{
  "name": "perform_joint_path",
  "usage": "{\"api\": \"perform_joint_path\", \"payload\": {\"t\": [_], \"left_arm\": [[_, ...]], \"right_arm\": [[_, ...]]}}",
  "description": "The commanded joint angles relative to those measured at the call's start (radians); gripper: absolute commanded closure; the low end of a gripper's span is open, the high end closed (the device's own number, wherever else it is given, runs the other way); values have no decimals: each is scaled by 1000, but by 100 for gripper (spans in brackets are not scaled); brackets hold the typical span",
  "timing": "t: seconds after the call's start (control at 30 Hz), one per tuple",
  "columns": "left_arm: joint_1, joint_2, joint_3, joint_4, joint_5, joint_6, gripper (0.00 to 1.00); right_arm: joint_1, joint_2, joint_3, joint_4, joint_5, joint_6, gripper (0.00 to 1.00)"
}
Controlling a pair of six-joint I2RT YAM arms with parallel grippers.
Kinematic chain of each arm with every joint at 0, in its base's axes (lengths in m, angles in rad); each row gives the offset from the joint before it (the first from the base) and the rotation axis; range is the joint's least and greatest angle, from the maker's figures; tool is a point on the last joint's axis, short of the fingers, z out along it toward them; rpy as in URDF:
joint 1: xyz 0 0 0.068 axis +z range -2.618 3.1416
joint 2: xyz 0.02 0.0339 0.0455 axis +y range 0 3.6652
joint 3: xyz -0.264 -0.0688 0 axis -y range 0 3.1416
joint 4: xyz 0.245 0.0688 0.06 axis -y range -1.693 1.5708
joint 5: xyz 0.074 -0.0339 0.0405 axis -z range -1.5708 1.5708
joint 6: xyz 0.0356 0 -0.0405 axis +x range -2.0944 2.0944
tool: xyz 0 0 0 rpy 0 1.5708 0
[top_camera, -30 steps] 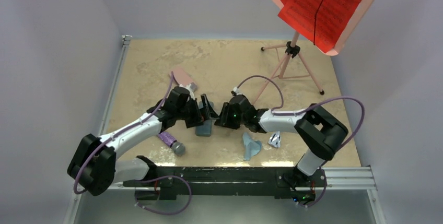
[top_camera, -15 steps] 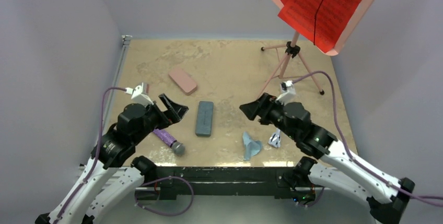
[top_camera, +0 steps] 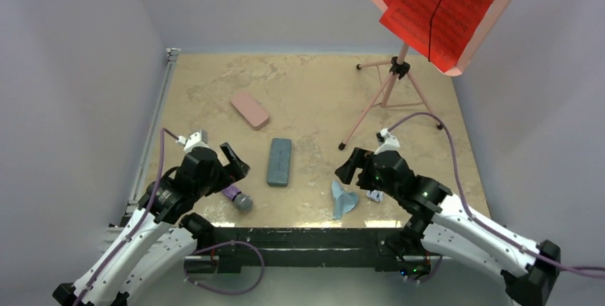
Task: Organize the sunglasses
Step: Pick up the sunglasses case from the corner of the board.
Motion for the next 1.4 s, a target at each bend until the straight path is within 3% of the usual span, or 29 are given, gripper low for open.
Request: {"api": "perform_joint_path", "payload": {"t": [0.0, 0.17, 0.33, 0.53, 0.63, 0.73, 0.83, 0.93, 1.13, 1.37], "left_arm": [[1, -2, -17, 35, -13, 27, 0], [2, 4, -33, 61, -2, 18, 0], [3, -30, -47, -18, -88, -77, 0], [5, -48, -3, -109, -215, -152, 0], [17, -13, 19, -69, -234, -137, 0], [109, 71, 37, 106, -113, -38, 0], [283, 246, 87, 255, 50, 32, 0], [353, 486, 223, 342, 72, 79, 0], [378, 992, 667, 214, 53, 126, 0], [378, 1283, 950, 90, 23, 167, 0]], "right_arm": [[45, 232, 148, 12, -14, -18, 10], [195, 586, 442, -34, 137, 11, 8], [279, 981, 807, -226, 221, 92, 7], [291, 1225, 1033, -303, 201, 144, 6], [291, 1259, 1053, -312, 197, 164, 6], [291, 1220, 980, -264, 196, 174, 6], [291, 1150, 893, -165, 178, 147, 5], [291, 1122, 852, -113, 161, 119, 5], [291, 1111, 838, -79, 137, 95, 5], [289, 1089, 782, -11, 93, 83, 5]]}}
